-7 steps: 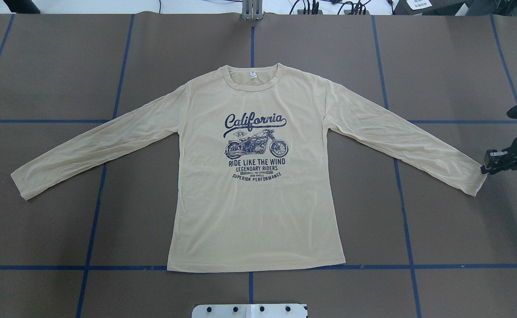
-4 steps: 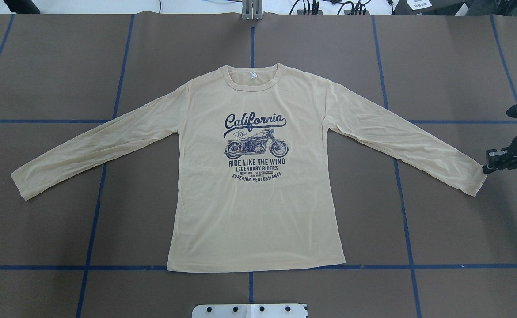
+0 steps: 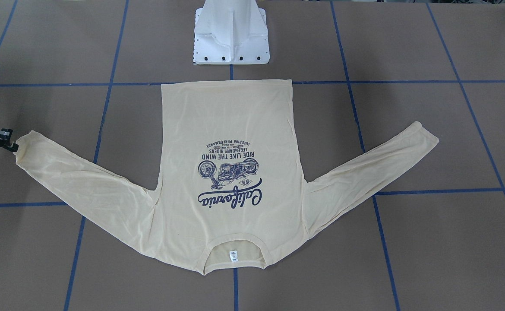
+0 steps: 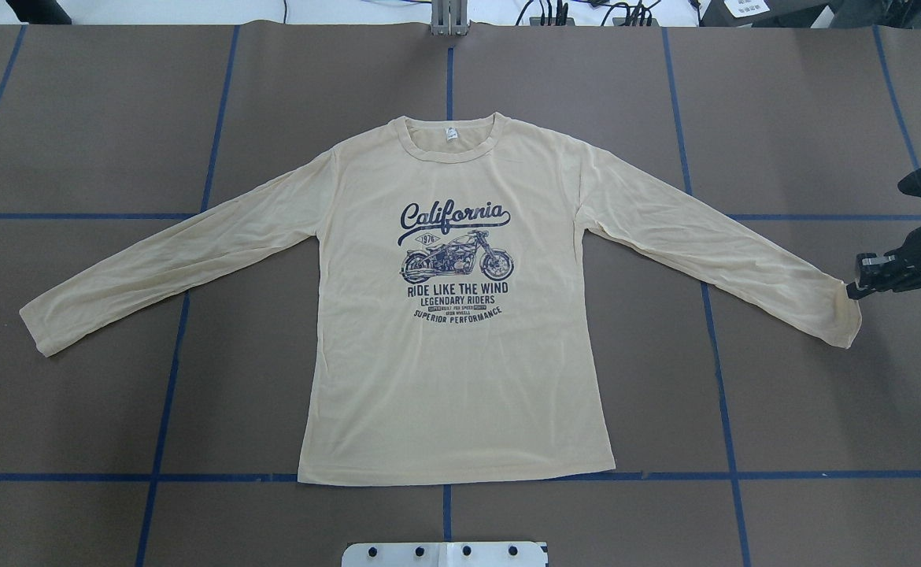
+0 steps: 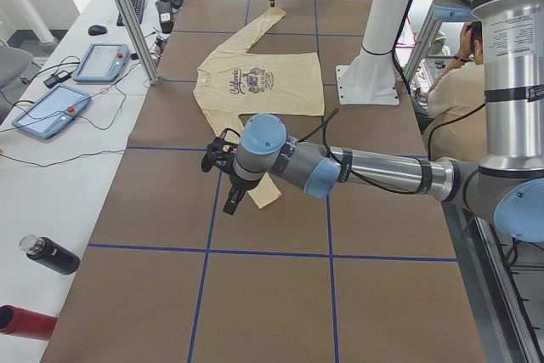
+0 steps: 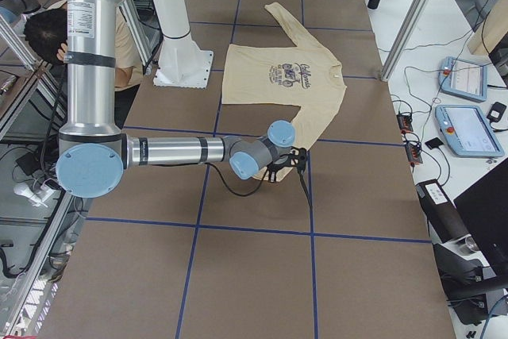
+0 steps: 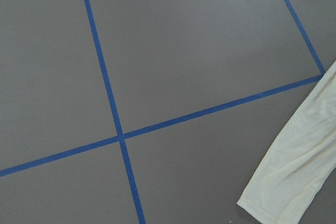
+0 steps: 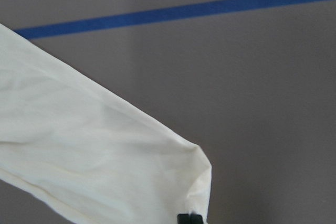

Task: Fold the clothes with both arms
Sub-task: 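Carry the sleeve with the right gripper across the shirt body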

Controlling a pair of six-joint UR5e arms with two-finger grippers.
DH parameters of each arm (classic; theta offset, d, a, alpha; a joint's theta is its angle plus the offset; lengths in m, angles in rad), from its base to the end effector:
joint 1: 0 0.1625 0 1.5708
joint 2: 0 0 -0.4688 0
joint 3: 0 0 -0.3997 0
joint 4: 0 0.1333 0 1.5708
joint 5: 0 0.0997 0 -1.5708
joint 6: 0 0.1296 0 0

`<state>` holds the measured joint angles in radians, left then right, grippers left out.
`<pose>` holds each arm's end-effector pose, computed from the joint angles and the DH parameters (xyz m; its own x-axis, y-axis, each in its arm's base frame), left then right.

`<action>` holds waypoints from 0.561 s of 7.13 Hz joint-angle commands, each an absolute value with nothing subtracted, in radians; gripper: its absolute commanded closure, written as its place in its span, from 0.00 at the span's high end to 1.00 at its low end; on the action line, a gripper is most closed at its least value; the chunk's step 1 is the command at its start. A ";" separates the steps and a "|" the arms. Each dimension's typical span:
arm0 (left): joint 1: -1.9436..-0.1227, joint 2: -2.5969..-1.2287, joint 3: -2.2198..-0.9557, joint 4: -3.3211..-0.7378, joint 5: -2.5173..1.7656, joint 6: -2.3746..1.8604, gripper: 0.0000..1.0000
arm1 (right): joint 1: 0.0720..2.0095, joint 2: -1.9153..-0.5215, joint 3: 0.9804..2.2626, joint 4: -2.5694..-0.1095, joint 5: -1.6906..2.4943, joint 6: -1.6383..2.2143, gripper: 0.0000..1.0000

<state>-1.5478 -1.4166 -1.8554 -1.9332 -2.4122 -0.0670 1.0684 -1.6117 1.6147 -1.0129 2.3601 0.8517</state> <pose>-0.0262 -0.4537 0.6027 0.6580 0.3082 -0.6871 0.0238 0.9034 0.4281 -0.2111 -0.4699 0.6540 0.5936 0.1170 0.7962 -0.0591 0.9930 -0.1019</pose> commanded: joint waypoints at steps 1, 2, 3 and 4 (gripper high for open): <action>-1.548 -1.422 -1.867 -1.959 -2.413 -0.064 0.99 | 1.022 -1.474 1.648 -1.035 2.356 1.102 0.00; -1.548 -1.419 -1.867 -1.980 -2.414 -0.064 0.99 | 0.967 -1.345 1.640 -1.096 2.344 1.234 0.00; -1.548 -1.413 -1.865 -1.982 -2.413 -0.064 0.99 | 0.928 -1.203 1.637 -1.206 2.300 1.321 0.00; -1.548 -1.411 -1.853 -1.979 -2.414 -0.069 1.00 | 0.893 -1.069 1.626 -1.329 2.245 1.357 0.00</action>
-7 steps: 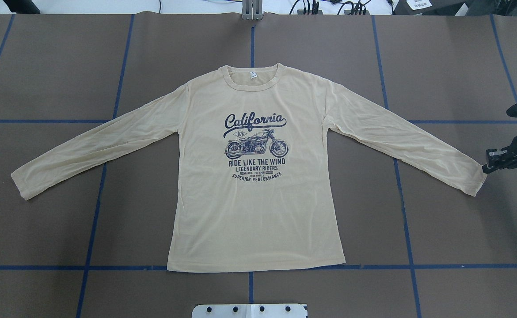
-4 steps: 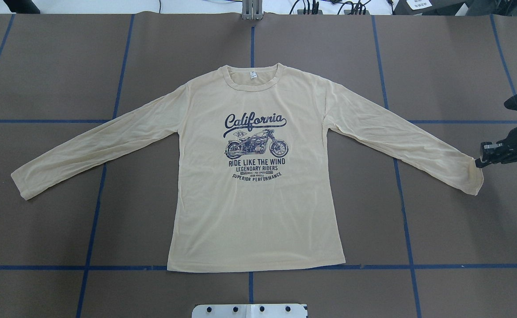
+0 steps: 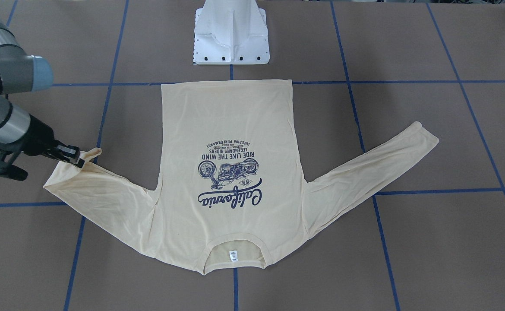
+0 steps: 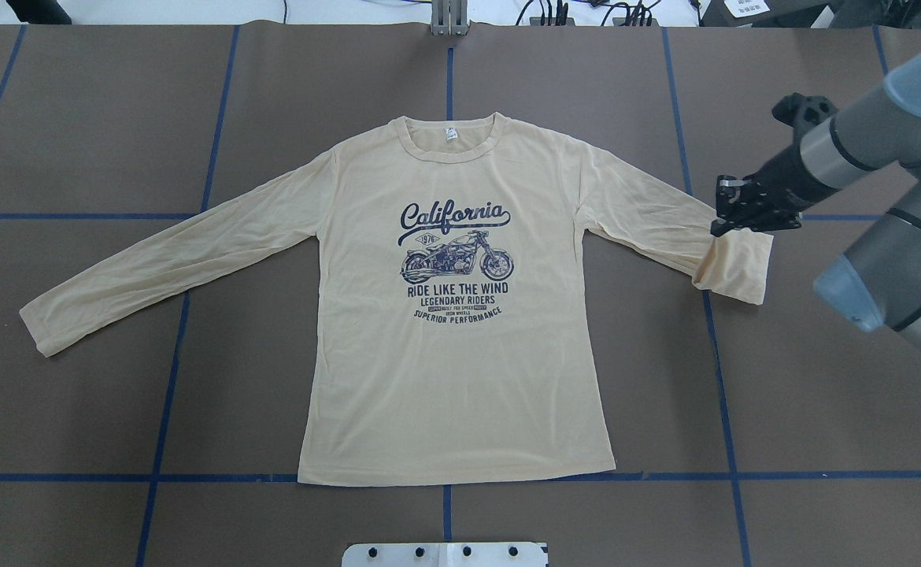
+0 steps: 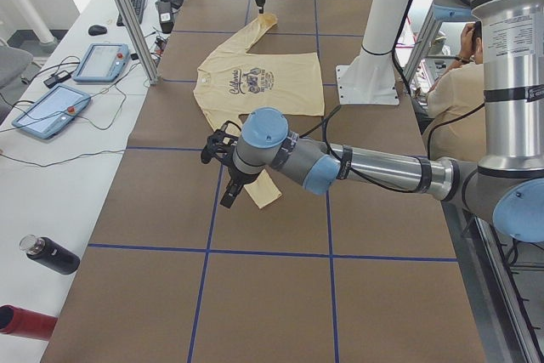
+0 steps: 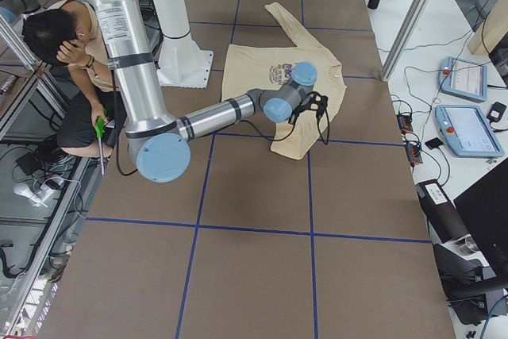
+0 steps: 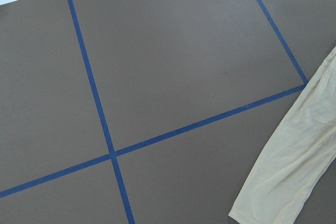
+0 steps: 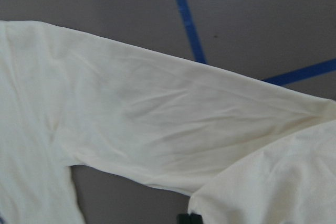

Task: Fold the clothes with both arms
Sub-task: 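Carry the sleeve with the right gripper across the shirt body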

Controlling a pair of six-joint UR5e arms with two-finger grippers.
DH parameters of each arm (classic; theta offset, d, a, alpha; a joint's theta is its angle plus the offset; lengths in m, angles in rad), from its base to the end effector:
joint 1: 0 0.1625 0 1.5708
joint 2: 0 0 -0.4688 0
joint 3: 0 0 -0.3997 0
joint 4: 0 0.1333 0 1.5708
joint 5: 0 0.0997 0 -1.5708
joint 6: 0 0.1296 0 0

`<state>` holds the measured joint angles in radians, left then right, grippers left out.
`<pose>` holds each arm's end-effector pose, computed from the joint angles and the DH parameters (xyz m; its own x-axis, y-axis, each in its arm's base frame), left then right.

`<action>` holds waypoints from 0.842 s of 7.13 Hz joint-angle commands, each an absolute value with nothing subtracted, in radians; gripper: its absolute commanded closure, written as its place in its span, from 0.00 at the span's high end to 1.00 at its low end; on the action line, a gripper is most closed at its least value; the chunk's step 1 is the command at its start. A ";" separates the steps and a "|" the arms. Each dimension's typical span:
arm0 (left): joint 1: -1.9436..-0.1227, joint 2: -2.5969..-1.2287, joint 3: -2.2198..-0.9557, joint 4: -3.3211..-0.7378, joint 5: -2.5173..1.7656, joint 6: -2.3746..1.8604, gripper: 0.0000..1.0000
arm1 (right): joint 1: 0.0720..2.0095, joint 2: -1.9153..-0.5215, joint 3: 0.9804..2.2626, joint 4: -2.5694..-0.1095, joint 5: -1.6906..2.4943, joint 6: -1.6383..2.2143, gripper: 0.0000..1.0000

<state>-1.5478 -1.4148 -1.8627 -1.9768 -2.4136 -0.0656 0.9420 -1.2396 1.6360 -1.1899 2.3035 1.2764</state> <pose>-0.0261 -0.4538 0.5939 0.6562 0.3432 -0.6720 0.0234 0.8809 0.4727 -0.3504 -0.5610 0.4502 0.4956 0.3147 0.8095 -0.1896 0.9488 -0.2528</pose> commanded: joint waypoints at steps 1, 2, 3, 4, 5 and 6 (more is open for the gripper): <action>-1.548 -1.411 -1.845 -1.980 -2.413 -0.066 1.00 | 0.870 -0.914 1.565 -1.401 2.205 1.424 0.00; -1.548 -1.411 -1.848 -1.982 -2.413 -0.066 1.00 | 0.836 -0.764 1.449 -1.401 2.156 1.513 0.00; -1.548 -1.413 -1.848 -1.982 -2.413 -0.066 1.00 | 0.803 -0.618 1.322 -1.394 2.060 1.579 0.00; -1.548 -1.413 -1.851 -1.982 -2.413 -0.064 1.00 | 0.767 -0.518 1.224 -1.387 2.001 1.594 0.00; -1.548 -1.411 -1.850 -1.982 -2.413 -0.064 1.00 | 0.729 -0.456 1.153 -1.331 1.943 1.597 0.00; -1.548 -1.411 -1.851 -1.982 -2.413 -0.066 1.00 | 0.679 -0.410 1.094 -1.278 1.871 1.606 0.00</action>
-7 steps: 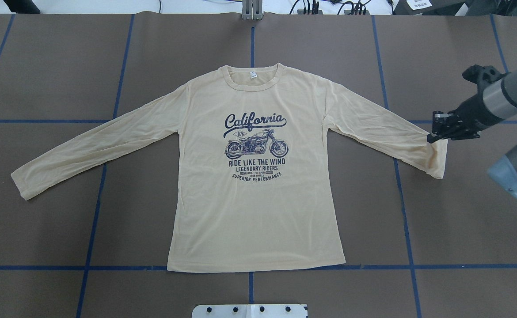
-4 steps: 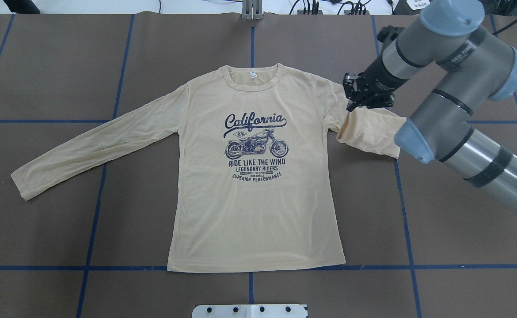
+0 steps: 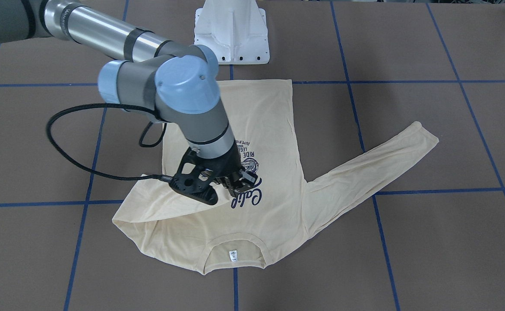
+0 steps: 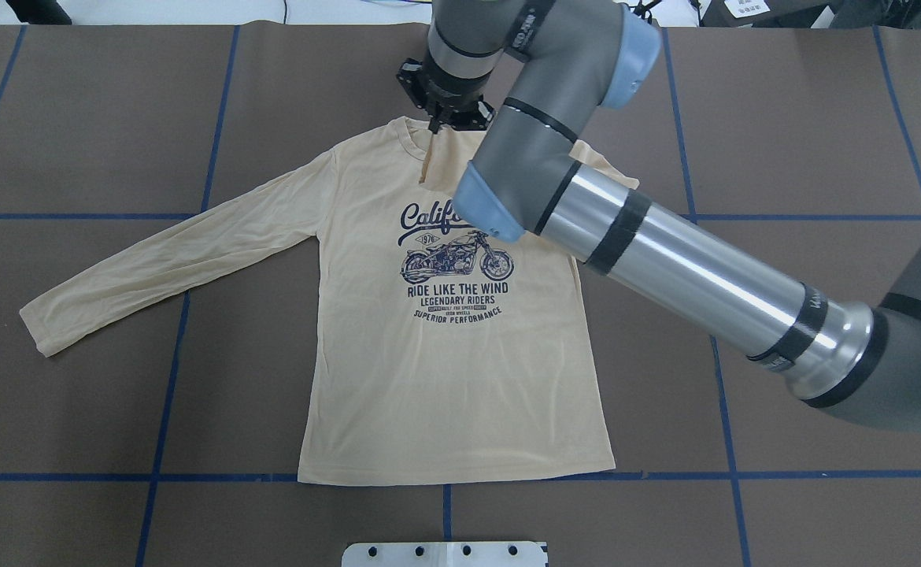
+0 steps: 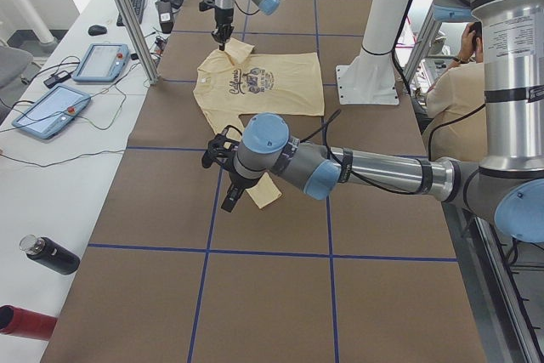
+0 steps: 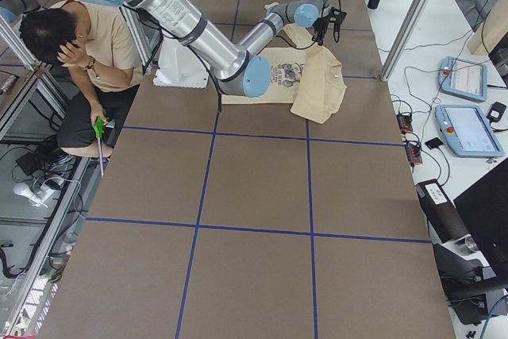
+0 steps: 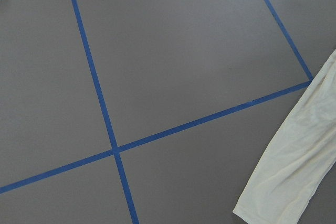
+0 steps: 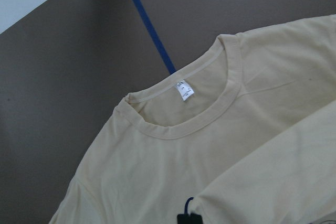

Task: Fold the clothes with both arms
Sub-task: 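Carry the sleeve with the right gripper across the shirt body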

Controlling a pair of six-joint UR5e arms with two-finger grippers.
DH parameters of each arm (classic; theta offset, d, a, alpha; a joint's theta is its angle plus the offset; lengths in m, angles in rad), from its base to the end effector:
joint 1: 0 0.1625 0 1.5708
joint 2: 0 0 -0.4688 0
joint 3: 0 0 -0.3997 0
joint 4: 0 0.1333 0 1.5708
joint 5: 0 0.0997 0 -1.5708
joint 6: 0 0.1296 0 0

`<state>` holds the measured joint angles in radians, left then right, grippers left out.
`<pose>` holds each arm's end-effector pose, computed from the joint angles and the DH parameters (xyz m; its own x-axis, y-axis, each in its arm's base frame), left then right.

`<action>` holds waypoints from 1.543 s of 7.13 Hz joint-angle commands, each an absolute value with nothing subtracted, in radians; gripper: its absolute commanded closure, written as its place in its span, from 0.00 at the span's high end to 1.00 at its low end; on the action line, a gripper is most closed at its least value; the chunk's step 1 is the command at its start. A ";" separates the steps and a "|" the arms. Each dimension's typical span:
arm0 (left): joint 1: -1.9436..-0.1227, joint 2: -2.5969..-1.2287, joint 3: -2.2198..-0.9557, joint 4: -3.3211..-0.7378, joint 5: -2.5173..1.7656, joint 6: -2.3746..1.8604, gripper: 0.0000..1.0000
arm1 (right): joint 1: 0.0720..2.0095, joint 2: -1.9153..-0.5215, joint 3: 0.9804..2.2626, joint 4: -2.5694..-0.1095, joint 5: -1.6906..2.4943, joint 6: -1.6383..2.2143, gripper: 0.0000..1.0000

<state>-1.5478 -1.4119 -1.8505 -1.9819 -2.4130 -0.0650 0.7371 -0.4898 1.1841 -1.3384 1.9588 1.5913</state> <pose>-0.0262 -0.4530 0.6010 0.6568 0.3368 -0.6746 0.0229 0.8854 0.4643 -0.5925 -0.6516 0.1196 0.4364 0.4217 0.7948 -0.4072 0.8803 -0.2435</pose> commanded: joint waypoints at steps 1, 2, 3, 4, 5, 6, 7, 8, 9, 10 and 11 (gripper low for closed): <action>-1.548 -1.411 -1.856 -1.982 -2.413 -0.066 1.00 | 0.628 -0.340 1.028 -1.264 1.789 1.612 0.00; -1.548 -1.411 -1.856 -1.982 -2.411 -0.064 1.00 | 0.596 -0.280 0.926 -1.203 1.754 1.614 0.00; -1.548 -1.411 -1.858 -1.982 -2.413 -0.067 1.00 | 0.568 -0.267 0.852 -1.096 1.706 1.615 0.00; -1.548 -1.411 -1.853 -1.982 -2.413 -0.071 1.00 | 0.551 -0.238 0.804 -1.085 1.683 1.647 0.45; -1.543 -1.413 -1.844 -1.979 -2.414 -0.074 1.00 | 0.543 -0.156 0.693 -1.056 1.651 1.698 0.99; -1.523 -1.419 -1.844 -1.976 -2.422 -0.127 1.00 | 0.545 -0.144 0.686 -1.042 1.651 1.698 1.00; -1.434 -1.423 -1.847 -2.002 -2.474 -0.332 1.00 | 0.546 -0.127 0.686 -1.043 1.652 1.703 1.00; -1.348 -1.420 -1.833 -2.128 -2.453 -0.450 1.00 | 0.551 -0.103 0.693 -1.054 1.652 1.739 1.00; -1.338 -1.422 -1.778 -2.201 -2.421 -0.489 1.00 | 0.577 -0.115 0.766 -1.109 1.663 1.768 1.00; -1.309 -1.442 -1.702 -2.259 -2.408 -0.491 0.97 | 0.603 -0.221 0.960 -1.246 1.708 1.758 0.98; -1.257 -1.478 -1.609 -2.322 -2.407 -0.497 0.96 | 0.621 -0.383 1.159 -1.279 1.768 1.753 0.97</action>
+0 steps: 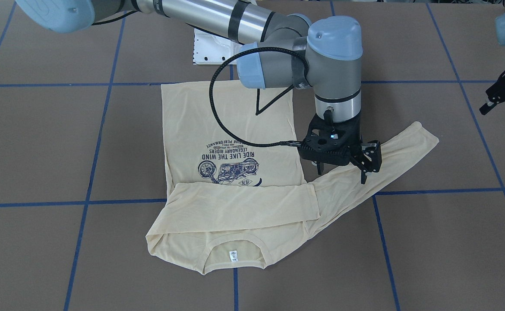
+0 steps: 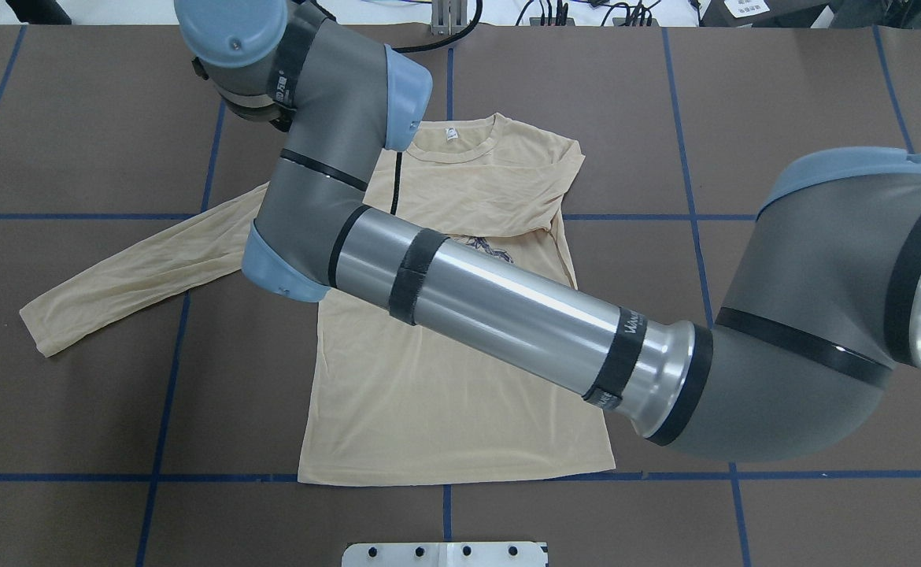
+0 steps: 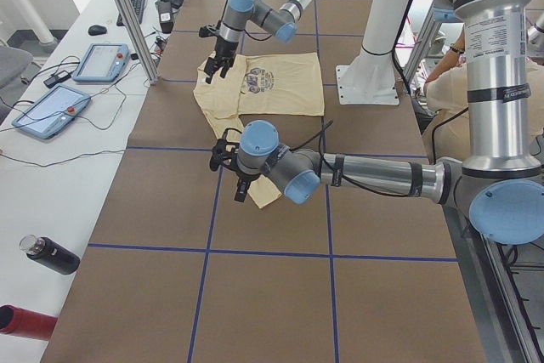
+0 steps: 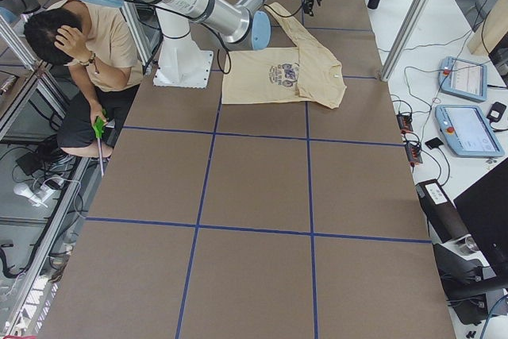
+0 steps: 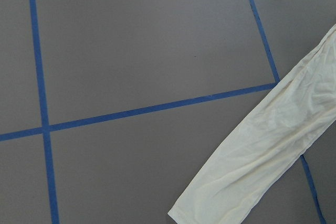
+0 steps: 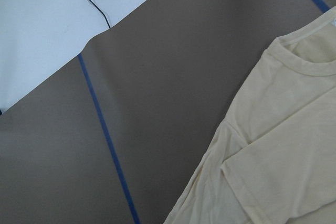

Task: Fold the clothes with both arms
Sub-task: 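Release the sleeve near the collar and lift the right gripper away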

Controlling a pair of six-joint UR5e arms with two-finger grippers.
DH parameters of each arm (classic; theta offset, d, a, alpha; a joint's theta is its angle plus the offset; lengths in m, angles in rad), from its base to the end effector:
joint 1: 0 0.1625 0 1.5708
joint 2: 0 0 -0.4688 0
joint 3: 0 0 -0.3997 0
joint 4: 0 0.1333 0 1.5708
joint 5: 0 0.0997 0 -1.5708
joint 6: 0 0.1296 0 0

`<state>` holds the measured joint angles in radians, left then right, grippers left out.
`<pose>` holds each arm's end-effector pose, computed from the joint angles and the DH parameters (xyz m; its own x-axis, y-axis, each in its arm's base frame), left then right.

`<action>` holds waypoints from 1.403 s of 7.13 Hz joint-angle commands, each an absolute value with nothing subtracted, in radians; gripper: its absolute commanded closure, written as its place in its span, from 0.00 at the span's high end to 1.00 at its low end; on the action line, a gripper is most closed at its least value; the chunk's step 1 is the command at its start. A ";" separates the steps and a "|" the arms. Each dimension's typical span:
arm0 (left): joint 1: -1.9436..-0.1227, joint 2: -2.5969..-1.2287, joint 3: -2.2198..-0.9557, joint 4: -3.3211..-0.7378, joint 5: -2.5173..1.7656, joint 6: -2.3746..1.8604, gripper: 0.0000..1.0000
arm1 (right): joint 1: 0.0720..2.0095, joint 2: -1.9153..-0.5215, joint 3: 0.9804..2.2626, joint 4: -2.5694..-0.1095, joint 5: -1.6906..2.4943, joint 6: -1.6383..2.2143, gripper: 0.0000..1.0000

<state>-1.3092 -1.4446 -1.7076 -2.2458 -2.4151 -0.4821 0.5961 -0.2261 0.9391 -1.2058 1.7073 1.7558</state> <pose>0.0870 -0.4657 0.6268 0.5529 0.2106 -0.8062 0.0634 0.9541 0.2927 -0.6960 -0.6119 -0.0209 0.3008 0.4243 0.8541 -0.5212 0.8231 -0.2253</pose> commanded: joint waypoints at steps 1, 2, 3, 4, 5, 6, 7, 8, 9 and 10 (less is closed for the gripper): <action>-1.209 -1.512 -1.517 -2.370 -2.402 -0.499 0.91 | 0.647 -0.502 1.271 -1.282 1.813 1.740 0.97; -1.201 -1.532 -1.488 -2.379 -2.404 -0.530 0.90 | 0.700 -0.638 1.411 -1.331 1.906 1.724 0.98; -1.160 -1.532 -1.488 -2.390 -2.402 -0.601 0.90 | 0.751 -0.839 1.615 -1.330 1.960 1.618 0.98; -1.134 -1.532 -1.482 -2.398 -2.401 -0.618 0.90 | 0.815 -0.962 1.717 -1.335 2.033 1.500 0.98; -1.117 -1.532 -1.480 -2.398 -2.401 -0.685 0.91 | 0.863 -1.012 1.730 -1.330 2.086 1.477 0.98; -1.074 -1.532 -1.477 -2.398 -2.398 -0.716 0.90 | 0.877 -1.066 1.759 -1.327 2.091 1.438 0.98; -1.069 -1.532 -1.474 -2.396 -2.398 -0.718 0.89 | 0.897 -1.103 1.775 -1.324 2.100 1.389 0.98; -1.059 -1.532 -1.457 -2.396 -2.398 -0.718 0.82 | 0.899 -1.124 1.775 -1.324 2.098 1.384 0.98; -1.048 -1.534 -1.445 -2.398 -2.396 -0.716 0.77 | 0.897 -1.124 1.775 -1.324 2.095 1.382 0.98; -1.046 -1.532 -1.440 -2.398 -2.388 -0.715 0.70 | 0.897 -1.126 1.775 -1.322 2.088 1.381 0.98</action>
<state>-1.0534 -1.5331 -1.4507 -2.3971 -2.3948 -0.7158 0.8964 -1.1191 1.7736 -1.3237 2.0944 1.3859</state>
